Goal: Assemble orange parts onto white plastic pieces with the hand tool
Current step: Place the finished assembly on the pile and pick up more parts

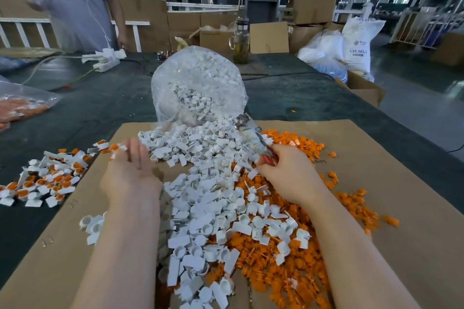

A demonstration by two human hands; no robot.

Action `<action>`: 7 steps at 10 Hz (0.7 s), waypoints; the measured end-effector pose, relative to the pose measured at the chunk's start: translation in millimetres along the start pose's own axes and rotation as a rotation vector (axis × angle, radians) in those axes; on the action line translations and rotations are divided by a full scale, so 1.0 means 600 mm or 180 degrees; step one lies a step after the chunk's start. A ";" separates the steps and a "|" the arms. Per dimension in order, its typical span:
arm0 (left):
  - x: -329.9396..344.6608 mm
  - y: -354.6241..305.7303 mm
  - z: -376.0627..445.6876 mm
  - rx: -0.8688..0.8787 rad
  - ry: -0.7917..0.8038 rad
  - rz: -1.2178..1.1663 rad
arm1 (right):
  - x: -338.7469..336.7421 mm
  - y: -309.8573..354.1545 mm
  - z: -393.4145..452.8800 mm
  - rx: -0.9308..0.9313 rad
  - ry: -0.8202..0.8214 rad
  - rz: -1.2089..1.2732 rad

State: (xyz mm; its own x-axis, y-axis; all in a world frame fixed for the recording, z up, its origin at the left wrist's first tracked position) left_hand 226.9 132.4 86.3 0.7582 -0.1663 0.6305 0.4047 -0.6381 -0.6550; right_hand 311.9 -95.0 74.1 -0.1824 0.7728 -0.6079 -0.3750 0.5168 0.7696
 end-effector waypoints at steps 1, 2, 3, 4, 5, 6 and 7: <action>-0.015 0.002 0.015 0.0011 -0.0054 -0.0606 | -0.002 -0.008 0.003 0.0124 -0.0091 -0.0143; -0.027 0.008 -0.021 0.0280 -0.0189 0.0722 | -0.003 -0.011 0.004 0.0172 -0.0083 -0.0239; -0.029 -0.008 0.009 0.0086 -0.0259 0.0203 | -0.004 -0.016 0.005 0.0239 -0.0067 -0.0371; -0.006 -0.014 0.000 0.0082 -0.0228 0.0735 | -0.004 -0.017 0.005 0.0269 0.0023 -0.0468; 0.010 0.005 -0.006 0.0185 0.0401 0.2369 | 0.002 -0.016 0.003 0.0247 0.0063 -0.0590; 0.019 0.030 -0.028 0.0834 0.1082 0.3815 | 0.009 -0.014 0.003 0.0264 0.0080 -0.0815; 0.025 0.056 -0.038 0.1376 0.1707 0.4904 | 0.012 -0.012 0.003 0.0301 0.0046 -0.0912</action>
State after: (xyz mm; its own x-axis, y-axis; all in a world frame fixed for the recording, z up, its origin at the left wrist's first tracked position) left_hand 240.1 91.3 83.0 0.3431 -0.6703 -0.6580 -0.3244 0.5729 -0.7527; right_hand 315.1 -92.1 64.8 -0.0947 0.5856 -0.8051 -0.3270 0.7455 0.5808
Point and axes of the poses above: each hand's wrist, its own z-axis towards the middle knuckle, its own x-axis out of the palm, y = z × x, the point moved 1 cm from there along z, towards the middle knuckle, and after that the axes turned 15 degrees about z, right-handed, at the moved point
